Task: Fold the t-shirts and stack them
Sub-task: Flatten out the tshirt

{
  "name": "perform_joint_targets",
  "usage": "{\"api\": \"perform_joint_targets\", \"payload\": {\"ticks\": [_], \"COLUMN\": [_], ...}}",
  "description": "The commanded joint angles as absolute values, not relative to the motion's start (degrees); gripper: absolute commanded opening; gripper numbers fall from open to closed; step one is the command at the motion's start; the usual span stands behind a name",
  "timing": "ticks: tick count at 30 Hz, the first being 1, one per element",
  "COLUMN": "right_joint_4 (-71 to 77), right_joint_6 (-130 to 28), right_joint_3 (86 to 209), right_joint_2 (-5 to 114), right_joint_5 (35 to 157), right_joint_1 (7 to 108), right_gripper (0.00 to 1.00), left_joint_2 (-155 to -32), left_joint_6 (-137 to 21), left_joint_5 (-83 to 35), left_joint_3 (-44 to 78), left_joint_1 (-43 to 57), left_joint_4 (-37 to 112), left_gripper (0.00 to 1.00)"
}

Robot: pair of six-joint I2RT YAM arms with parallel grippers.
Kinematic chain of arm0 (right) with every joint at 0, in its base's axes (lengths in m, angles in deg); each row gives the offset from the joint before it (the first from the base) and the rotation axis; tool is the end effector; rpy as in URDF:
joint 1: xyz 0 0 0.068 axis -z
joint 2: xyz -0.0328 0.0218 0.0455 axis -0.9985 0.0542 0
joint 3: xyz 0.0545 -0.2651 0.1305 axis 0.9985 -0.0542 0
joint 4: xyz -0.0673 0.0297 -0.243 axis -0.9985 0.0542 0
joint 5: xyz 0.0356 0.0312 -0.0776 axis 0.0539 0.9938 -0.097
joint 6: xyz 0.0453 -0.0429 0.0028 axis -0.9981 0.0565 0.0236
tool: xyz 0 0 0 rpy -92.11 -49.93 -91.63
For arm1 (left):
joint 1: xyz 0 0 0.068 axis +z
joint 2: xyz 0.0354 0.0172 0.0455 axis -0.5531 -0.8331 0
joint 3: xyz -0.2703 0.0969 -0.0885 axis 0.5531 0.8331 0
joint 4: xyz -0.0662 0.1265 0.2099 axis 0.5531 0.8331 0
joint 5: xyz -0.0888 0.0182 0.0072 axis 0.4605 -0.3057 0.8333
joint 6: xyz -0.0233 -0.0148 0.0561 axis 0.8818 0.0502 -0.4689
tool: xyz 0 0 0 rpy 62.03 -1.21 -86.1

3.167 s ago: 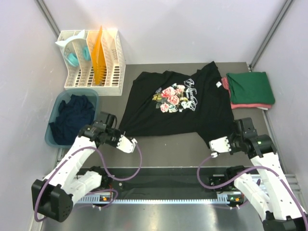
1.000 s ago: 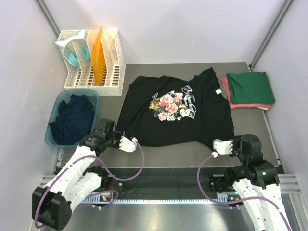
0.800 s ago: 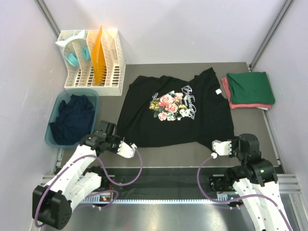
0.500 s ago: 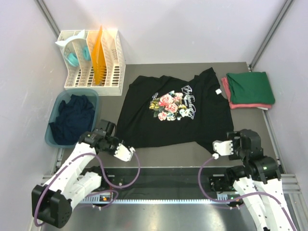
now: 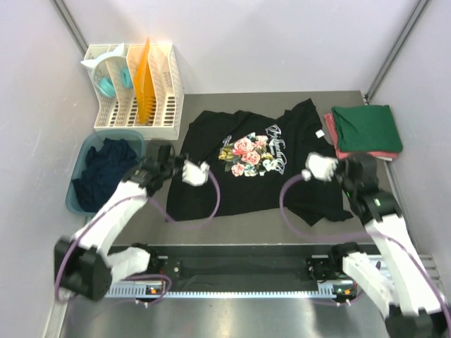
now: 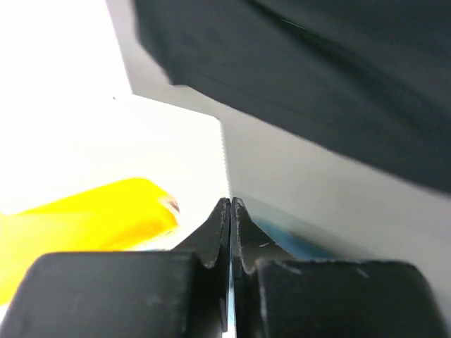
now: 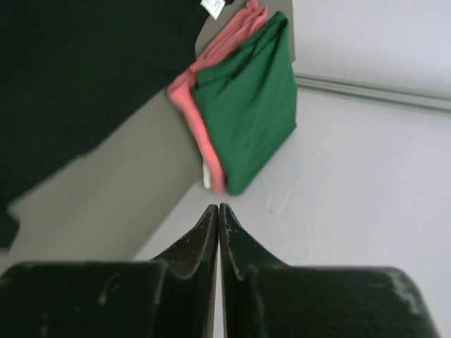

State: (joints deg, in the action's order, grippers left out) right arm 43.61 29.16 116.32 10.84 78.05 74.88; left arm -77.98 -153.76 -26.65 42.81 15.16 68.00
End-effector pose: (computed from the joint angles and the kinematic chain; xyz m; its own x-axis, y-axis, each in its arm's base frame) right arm 0.1145 0.0155 0.3138 -0.1010 -0.9853 -0.1379 -0.5362 0.1706 -0.8267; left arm 0.1973 -0.0704 0.2859 0.3165 0.9392 -0.1333 0.6726 -0.1232 0.7296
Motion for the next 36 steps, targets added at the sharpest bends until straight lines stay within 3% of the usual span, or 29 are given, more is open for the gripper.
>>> {"api": "perform_joint_targets", "payload": {"ticks": [1,10,13,16,36], "right_joint_4": [21.08,36.69,40.57,45.5,42.7], "right_joint_6": [9.89,-6.13,-9.74,-11.59,-11.95], "right_joint_3": [123.86,170.17,184.76,197.51,191.21], "right_joint_2": [32.12,80.4,92.03,102.06,107.44], "right_joint_5": [77.73,85.64,86.88,87.32,90.48], "right_joint_1": [74.68,78.36,80.3,81.18,82.5], "right_gripper": [0.0,0.0,0.0,0.0,0.0], "left_joint_2": [-98.04,-138.94,-145.39,-148.47,-164.3], "left_joint_6": [-143.22,-132.47,-133.17,-135.01,-135.63], "left_joint_5": [-26.26,-38.03,-39.27,-39.62,-52.97], "left_joint_3": [26.81,-19.6,-26.94,-26.79,-32.14], "left_joint_1": [15.39,14.86,14.68,14.16,14.24], "left_joint_4": [48.46,58.39,60.25,56.84,44.44], "left_gripper": [0.0,0.0,0.0,0.0,0.0]}}
